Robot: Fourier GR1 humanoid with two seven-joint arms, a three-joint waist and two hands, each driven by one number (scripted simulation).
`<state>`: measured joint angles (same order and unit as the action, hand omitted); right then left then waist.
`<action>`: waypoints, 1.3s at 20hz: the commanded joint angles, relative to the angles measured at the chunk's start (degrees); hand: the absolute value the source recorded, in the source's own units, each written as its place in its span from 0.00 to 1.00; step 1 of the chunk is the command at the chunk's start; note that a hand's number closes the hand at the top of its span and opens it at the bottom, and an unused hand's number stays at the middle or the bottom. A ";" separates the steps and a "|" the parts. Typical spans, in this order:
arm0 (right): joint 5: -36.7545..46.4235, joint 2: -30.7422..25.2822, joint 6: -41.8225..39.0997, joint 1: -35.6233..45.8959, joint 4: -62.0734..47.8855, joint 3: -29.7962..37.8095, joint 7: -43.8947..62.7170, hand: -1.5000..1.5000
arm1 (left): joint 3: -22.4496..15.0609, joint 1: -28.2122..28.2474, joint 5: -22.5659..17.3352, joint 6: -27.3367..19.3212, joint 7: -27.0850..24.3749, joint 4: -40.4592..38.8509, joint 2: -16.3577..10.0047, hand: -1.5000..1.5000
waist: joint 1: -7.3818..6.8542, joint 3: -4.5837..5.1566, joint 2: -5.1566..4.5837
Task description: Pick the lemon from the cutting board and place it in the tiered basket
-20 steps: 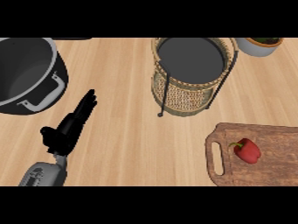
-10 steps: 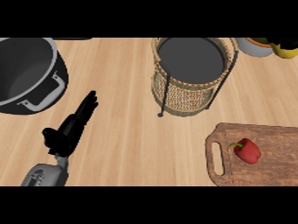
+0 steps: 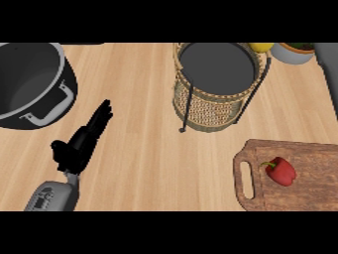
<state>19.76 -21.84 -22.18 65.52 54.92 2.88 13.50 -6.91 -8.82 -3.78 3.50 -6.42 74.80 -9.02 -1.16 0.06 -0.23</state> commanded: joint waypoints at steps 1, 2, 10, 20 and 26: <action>3.19 6.05 3.32 1.81 -4.14 -3.21 0.35 1.00 | 0.86 -0.85 0.18 -0.39 0.04 -0.70 0.50 0.50 | 0.09 -0.03 0.00; 2.71 5.58 3.24 4.72 -7.70 -1.54 0.34 1.00 | 1.93 -1.01 -1.60 2.45 2.68 1.69 -2.04 0.50 | -0.22 -0.04 -0.03; 3.40 13.01 7.70 3.62 -13.38 -1.70 -4.23 1.00 | 1.68 1.07 0.41 1.30 -1.90 -0.30 0.15 0.50 | 0.00 -0.04 -0.09; -6.19 16.82 2.15 6.99 -18.53 6.66 13.35 1.00 | 2.32 2.31 0.17 1.98 -0.24 1.58 -0.51 0.50 | 0.76 -0.04 0.44; -11.66 16.80 4.01 7.18 -17.85 11.92 15.54 0.00 | 0.62 3.22 2.40 0.59 -1.81 1.12 1.74 0.50 | 0.71 -0.05 0.21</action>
<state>11.67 -5.47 -18.37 72.62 36.86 11.79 26.71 -5.40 -7.14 -2.57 4.57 -6.33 76.21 -8.28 -0.34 -0.08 -0.02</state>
